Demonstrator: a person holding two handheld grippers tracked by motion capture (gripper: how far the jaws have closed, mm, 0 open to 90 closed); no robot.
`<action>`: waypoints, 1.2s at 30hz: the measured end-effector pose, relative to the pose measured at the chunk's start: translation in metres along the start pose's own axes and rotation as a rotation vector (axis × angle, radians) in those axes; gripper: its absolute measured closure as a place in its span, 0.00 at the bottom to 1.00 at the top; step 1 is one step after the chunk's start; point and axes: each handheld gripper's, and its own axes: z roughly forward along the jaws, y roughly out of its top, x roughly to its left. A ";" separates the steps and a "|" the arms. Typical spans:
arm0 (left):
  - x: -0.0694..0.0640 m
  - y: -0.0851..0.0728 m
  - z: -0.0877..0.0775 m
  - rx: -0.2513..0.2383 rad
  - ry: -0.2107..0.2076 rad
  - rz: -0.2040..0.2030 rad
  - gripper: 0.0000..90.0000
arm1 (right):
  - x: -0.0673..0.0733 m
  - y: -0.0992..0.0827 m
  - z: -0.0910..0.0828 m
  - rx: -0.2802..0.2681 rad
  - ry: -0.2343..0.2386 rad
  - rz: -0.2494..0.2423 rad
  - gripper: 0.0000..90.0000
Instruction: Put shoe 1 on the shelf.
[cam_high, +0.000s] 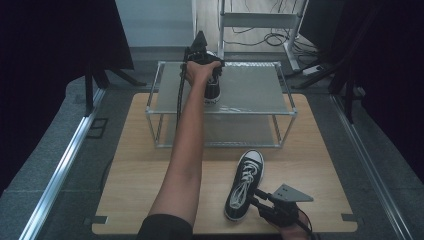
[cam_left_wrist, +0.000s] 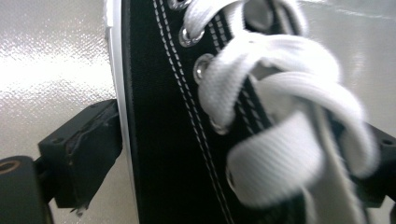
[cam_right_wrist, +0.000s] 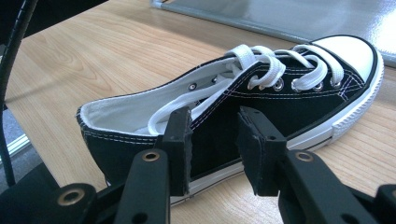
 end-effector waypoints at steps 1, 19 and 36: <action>0.001 -0.001 -0.003 -0.007 -0.017 0.003 0.07 | 0.000 0.000 0.000 -0.001 -0.002 0.000 0.72; 0.031 -0.028 -0.056 -0.072 -0.195 0.217 0.13 | 0.001 0.001 0.000 -0.003 -0.011 -0.006 0.72; 0.076 -0.069 -0.101 -0.099 -0.269 0.324 0.17 | 0.024 0.009 -0.005 -0.037 0.047 -0.035 0.84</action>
